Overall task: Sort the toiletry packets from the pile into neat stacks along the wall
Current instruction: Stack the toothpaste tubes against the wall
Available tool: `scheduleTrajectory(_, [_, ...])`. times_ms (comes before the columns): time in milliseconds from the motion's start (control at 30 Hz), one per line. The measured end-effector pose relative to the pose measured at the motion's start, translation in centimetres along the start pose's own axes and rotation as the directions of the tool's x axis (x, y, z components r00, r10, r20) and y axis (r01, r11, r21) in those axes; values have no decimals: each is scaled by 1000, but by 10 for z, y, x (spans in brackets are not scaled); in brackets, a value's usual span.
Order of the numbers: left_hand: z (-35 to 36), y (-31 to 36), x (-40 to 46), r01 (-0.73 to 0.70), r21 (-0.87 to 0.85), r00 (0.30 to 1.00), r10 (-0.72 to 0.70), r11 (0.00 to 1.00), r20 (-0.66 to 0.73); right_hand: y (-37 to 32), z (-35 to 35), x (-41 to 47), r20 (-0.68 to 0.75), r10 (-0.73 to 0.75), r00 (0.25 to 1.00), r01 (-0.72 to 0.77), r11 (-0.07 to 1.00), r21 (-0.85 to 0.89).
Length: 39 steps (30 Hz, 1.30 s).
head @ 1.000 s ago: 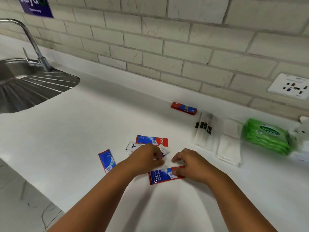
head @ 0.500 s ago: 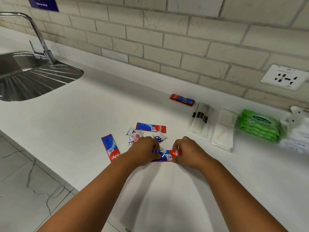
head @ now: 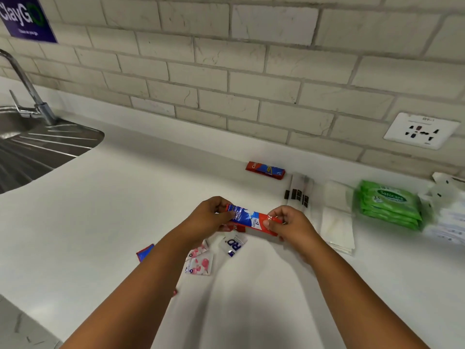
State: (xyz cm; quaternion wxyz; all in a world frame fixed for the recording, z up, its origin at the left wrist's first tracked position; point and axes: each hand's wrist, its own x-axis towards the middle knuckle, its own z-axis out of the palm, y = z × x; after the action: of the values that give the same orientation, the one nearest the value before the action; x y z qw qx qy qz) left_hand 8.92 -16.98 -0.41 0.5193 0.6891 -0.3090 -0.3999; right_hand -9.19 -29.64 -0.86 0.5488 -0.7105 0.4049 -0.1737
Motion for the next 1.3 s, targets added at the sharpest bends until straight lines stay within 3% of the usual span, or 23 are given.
scheduleTrajectory(233, [-2, 25, 83, -30, 88, 998, 34, 996, -45, -18, -7, 71, -252, 2, 968, -30, 994, -109])
scheduleTrajectory(400, [5, 40, 145, -8, -9, 987, 6, 1000, -161, -27, -17, 123, -391, 23, 920, -66, 993, -98])
scheduleTrajectory(500, [7, 45, 179, -12, -61, 988, 3, 998, -152, -27, -24, 153, -438, -6, 899, -49, 992, -114])
scheduleTrajectory(600, [8, 43, 212, -18, -38, 989, 12, 999, -147, -23, -28, 177, -442, -74, 894, -16, 980, -198])
scheduleTrajectory(733, [15, 36, 240, -64, 183, 977, 99, 981, -188, -17, -29, 197, -398, -203, 895, 10, 900, -436])
scheduleTrajectory(900, [25, 27, 257, -87, 357, 963, 171, 930, -209, -9, -28, 216, -292, -206, 934, -17, 790, -613])
scheduleTrajectory(1300, [30, 20, 260, -91, 459, 956, 207, 884, -208, -13, -17, 213, -287, -271, 919, -130, 480, -868])
